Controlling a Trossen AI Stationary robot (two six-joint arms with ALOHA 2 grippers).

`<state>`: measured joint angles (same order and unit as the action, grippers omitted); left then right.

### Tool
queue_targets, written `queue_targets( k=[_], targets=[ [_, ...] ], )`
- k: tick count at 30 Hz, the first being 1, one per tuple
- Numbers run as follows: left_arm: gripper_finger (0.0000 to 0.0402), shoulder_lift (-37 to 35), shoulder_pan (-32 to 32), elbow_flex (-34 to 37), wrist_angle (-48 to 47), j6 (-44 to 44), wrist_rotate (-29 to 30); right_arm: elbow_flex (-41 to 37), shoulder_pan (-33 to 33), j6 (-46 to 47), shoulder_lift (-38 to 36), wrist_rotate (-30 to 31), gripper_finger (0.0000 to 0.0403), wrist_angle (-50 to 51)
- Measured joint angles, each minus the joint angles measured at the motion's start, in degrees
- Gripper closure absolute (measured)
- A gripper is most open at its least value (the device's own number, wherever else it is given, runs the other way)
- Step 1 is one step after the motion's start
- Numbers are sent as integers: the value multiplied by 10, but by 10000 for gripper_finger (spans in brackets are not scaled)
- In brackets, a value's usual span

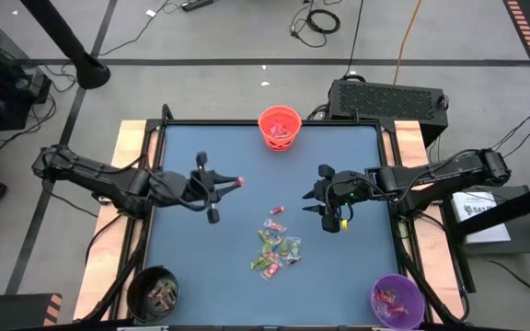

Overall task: Sort candy by brand, put in halloween buckets
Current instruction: Put the orange candy into the black bucket

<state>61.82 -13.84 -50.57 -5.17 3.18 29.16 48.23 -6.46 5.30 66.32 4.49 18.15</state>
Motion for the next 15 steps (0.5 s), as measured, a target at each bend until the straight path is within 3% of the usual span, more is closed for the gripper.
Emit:
queue_targets(
  k=[3, 7, 15],
  targets=[
    [342, 0, 0, 0, 4, -6, 4, 0, 0, 0, 0, 0, 257, 0],
    [340, 0, 0, 0, 5, 70, 3, 0, 0, 0, 0, 0, 257, 0],
    [338, 0, 0, 0, -7, 475, 4, 0, 0, -4, 0, 0, 257, 0]
  ],
)
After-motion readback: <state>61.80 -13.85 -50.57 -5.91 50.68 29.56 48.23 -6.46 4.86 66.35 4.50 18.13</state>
